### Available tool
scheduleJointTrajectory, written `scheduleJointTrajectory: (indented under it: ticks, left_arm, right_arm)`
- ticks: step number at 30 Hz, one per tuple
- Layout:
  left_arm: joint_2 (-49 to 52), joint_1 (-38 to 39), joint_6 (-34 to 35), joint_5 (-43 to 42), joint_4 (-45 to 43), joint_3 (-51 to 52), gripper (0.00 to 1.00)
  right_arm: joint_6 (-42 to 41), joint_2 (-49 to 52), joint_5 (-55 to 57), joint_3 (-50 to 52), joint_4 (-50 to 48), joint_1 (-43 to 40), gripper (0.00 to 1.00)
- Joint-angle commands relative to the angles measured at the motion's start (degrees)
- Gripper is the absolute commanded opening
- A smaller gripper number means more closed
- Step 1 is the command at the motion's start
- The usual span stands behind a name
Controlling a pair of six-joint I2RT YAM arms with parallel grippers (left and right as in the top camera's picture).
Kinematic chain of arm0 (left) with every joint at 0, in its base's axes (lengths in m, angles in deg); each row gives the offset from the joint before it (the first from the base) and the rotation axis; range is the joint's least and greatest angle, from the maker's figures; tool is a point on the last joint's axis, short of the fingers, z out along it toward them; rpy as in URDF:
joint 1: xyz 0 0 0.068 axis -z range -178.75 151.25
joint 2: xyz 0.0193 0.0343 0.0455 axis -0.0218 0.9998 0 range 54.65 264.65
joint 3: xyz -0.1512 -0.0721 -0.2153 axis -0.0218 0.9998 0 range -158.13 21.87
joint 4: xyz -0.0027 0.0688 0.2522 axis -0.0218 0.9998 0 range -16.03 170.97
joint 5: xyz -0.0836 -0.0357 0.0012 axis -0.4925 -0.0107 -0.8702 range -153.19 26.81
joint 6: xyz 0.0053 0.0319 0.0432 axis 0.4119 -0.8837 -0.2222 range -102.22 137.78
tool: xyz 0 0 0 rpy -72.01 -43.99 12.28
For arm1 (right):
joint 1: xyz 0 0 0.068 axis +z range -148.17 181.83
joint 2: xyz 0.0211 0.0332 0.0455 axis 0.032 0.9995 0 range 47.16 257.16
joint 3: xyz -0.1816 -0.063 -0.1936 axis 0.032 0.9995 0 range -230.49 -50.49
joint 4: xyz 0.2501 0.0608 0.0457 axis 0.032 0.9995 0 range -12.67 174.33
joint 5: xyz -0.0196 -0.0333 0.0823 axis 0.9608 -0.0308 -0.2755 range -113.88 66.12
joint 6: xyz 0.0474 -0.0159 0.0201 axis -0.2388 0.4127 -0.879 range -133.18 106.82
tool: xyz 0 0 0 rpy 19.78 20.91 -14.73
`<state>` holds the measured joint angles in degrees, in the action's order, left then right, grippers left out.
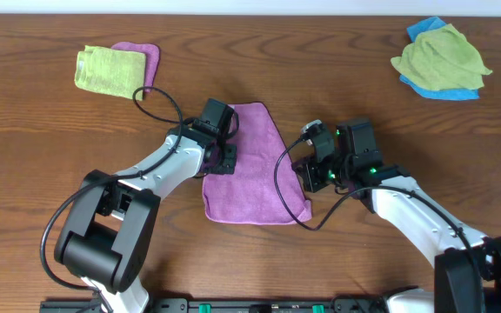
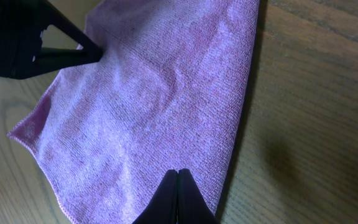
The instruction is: Fold the cloth
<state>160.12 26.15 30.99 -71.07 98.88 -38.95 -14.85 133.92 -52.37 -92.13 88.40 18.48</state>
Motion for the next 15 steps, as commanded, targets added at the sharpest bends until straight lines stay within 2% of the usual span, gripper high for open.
scheduleJointTrajectory:
  ticks: [1, 15]
  left_arm:
    - [0.3, -0.1, -1.0, 0.9, 0.8, -1.0, 0.06]
    - [0.3, -0.1, -0.4, 0.9, 1.2, 0.3, 0.06]
  right_arm:
    - [0.5, 0.4, -0.1, -2.3, -0.1, 0.3, 0.01]
    - [0.5, 3.7, -0.1, -2.7, -2.4, 0.3, 0.01]
